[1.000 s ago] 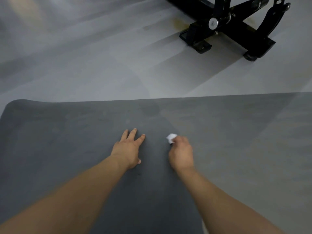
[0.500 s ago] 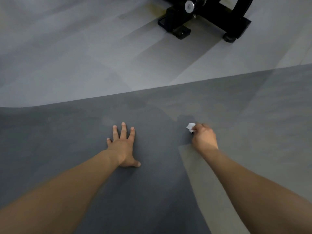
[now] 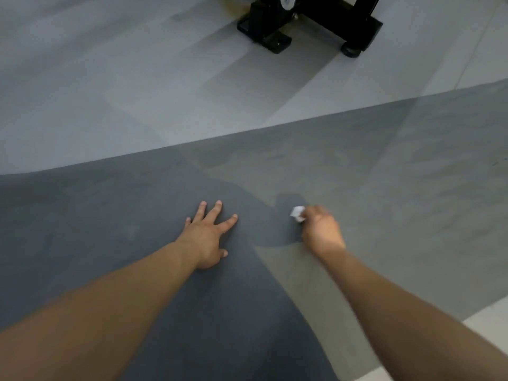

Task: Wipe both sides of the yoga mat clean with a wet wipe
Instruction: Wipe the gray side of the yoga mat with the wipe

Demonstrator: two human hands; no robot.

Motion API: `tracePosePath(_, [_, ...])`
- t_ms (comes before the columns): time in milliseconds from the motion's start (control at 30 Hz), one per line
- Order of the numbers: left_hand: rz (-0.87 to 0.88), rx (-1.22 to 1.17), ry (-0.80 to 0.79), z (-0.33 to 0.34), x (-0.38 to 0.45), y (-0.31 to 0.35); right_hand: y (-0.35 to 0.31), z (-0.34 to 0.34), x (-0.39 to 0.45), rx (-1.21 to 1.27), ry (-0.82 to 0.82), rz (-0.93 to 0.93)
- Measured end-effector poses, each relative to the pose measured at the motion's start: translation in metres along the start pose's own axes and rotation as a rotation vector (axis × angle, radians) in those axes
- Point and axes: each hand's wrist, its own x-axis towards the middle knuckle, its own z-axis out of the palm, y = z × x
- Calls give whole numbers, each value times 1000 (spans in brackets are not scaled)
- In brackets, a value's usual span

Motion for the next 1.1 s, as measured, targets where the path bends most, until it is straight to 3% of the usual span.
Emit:
tracePosePath(67, [-6, 11, -10, -1, 1, -1, 29, -15, 9, -16, 47, 162])
tracePosePath(133, [-8, 16, -7, 0, 2, 0, 14, -8, 4, 33, 86, 207])
tracePosePath(233, [0, 12, 26, 1, 2, -1, -44, 34, -28, 172, 102, 34])
tracePosePath(367, [59, -40, 153, 10, -5, -9, -107, 68, -85, 165, -5, -127])
tracePosePath(533, [130, -13, 267, 30, -12, -13, -49, 47, -55, 14, -101, -327])
tracePosePath(667, [153, 44, 167, 26, -15, -18, 36, -1, -31, -48, 80, -25])
tracePosePath(767, [152, 126, 114, 23, -18, -18, 30, -5, -37, 5, 189, 107])
tracePosePath(900, [140, 199, 150, 21, -21, -18, -45, 57, -86, 223, 139, -145])
tracePosePath(1000, [152, 209, 174, 19, -22, -20, -89, 80, -133, 124, 33, -240])
tracePosePath(1100, [152, 225, 175, 19, -22, -20, -72, 73, -126, 16, -23, -365])
